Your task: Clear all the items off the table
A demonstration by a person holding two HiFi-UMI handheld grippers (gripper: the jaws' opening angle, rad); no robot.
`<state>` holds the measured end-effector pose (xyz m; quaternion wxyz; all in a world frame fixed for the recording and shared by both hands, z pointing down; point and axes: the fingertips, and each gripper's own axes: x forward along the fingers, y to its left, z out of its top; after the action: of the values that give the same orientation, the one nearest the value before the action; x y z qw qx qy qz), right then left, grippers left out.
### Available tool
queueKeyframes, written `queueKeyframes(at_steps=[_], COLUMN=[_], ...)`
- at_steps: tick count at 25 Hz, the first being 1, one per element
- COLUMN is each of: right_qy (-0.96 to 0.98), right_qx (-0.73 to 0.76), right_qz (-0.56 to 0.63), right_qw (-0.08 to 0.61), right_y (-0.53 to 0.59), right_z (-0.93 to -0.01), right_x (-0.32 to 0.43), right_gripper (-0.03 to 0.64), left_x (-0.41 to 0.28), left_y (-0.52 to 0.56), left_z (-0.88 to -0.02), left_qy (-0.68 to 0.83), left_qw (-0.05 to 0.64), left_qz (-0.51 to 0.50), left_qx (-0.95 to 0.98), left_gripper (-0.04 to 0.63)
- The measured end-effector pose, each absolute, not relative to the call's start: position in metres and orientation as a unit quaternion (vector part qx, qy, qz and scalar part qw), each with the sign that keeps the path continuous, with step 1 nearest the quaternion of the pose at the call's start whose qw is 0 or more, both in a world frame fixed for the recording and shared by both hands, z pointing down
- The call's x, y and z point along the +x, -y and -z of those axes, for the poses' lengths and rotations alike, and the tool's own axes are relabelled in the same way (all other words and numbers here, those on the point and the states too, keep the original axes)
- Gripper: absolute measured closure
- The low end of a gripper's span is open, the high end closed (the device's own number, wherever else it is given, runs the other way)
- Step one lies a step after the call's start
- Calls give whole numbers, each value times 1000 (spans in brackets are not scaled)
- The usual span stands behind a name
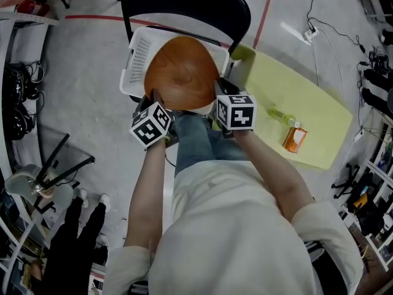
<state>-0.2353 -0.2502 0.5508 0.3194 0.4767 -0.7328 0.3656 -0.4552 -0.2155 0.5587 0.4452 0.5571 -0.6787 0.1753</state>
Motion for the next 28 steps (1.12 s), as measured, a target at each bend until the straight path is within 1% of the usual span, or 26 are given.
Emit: queueKeyframes(at_steps=[19,28], right_qy=[697,688], right_qx=[495,497], right_qz=[-396,-397], right_qw=[337,349], right_y=[259,258], right_z=[-595,-607], right_x=[-238,-239], right_gripper=[557,555], left_x=[-457,-457], left_y=[230,233], left_z=[-611,-620], left_qy=[634,626], left_qw=[454,431], left_qz=[-254,-283], left_qx=[572,586], left_gripper=[540,525])
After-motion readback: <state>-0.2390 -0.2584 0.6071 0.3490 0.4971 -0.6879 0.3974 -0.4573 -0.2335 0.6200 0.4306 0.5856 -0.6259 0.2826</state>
